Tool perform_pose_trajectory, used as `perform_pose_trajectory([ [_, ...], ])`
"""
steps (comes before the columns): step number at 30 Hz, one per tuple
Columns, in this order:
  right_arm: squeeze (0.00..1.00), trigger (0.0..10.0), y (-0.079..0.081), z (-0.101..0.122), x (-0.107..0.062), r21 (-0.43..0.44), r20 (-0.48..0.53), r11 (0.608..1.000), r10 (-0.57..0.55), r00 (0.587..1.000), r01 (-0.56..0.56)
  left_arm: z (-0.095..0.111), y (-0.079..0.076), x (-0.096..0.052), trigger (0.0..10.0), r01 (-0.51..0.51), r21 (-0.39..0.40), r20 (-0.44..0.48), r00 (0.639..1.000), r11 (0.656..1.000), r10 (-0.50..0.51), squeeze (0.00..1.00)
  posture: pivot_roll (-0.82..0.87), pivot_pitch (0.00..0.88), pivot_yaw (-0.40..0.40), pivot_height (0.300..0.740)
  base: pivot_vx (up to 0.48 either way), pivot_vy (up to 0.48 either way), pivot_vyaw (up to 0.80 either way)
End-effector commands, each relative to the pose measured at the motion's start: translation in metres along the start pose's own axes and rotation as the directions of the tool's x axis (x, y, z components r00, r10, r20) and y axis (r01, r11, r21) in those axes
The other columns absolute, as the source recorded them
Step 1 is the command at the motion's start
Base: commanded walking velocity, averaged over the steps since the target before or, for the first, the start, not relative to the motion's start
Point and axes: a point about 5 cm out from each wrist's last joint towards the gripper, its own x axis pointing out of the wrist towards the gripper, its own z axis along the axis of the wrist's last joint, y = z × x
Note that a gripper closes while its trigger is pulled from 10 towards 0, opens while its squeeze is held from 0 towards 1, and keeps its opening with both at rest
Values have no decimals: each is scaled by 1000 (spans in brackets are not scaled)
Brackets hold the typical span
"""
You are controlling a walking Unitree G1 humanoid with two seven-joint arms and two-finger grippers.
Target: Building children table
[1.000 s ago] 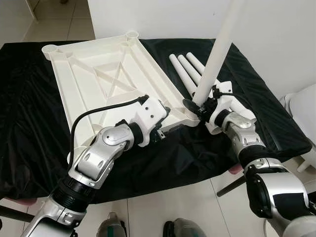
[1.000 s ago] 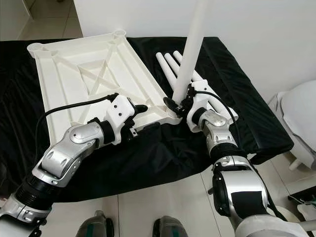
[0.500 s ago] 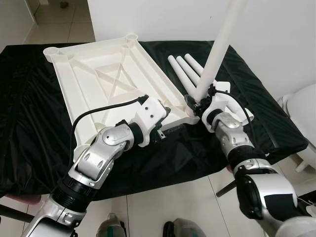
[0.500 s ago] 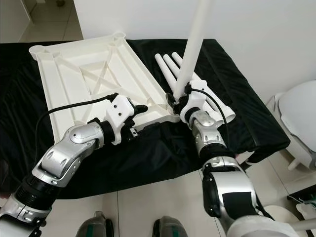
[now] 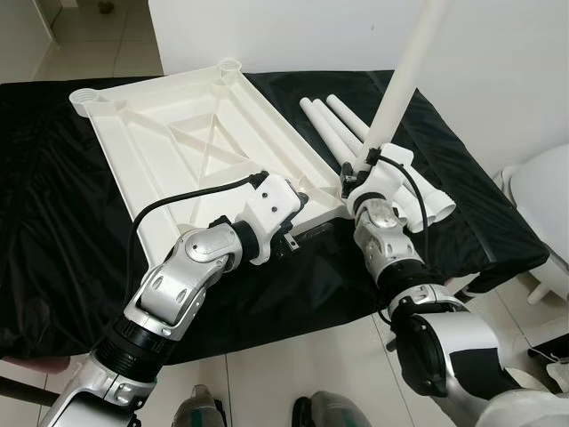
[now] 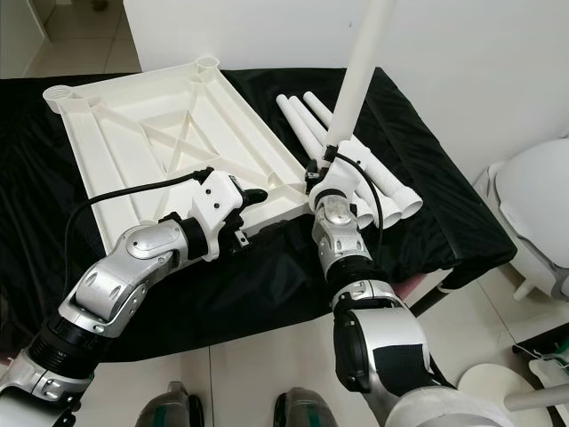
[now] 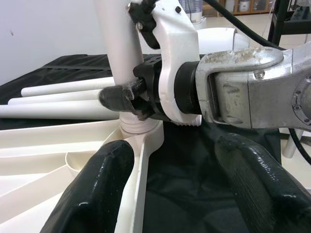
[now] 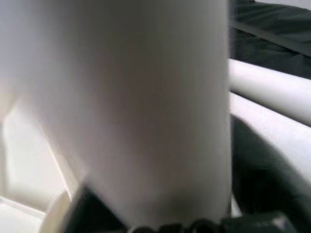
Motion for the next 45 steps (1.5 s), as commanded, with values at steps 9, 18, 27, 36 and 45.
perform_pose_trajectory([
  [9, 1000, 10000, 8, 6, -3, 27, 35, 990, 134, 990, -135, -1, -6, 1, 10000, 58, -10, -2, 998, 998, -58, 0, -34, 0, -32, 740, 0, 0, 0],
  [18, 0, 10000, -18, 11, -4, -47, 12, 930, 365, 931, -364, -1, -7, 1, 10000, 62, -9, -1, 998, 998, -62, 0, -37, 0, -32, 740, 0, 0, 0],
  [27, 0, 10000, -52, 5, -8, -218, -97, 827, 511, 854, -519, 0, -7, 2, 10000, 74, -4, 0, 997, 997, -74, 0, -47, 0, -25, 740, 0, 0, 0],
  [36, 0, 10000, -52, -4, -10, -250, -167, 763, 572, 803, -596, 0, -8, 3, 10000, 80, -1, 0, 997, 997, -80, 0, -39, 0, -23, 740, 0, 0, 0],
  [45, 0, 2157, -50, 2, -6, -278, -131, 770, 561, 817, -574, 0, -8, 2, 10000, 80, 1, -2, 997, 997, -80, 0, -30, 0, -21, 740, 0, 0, 0],
])
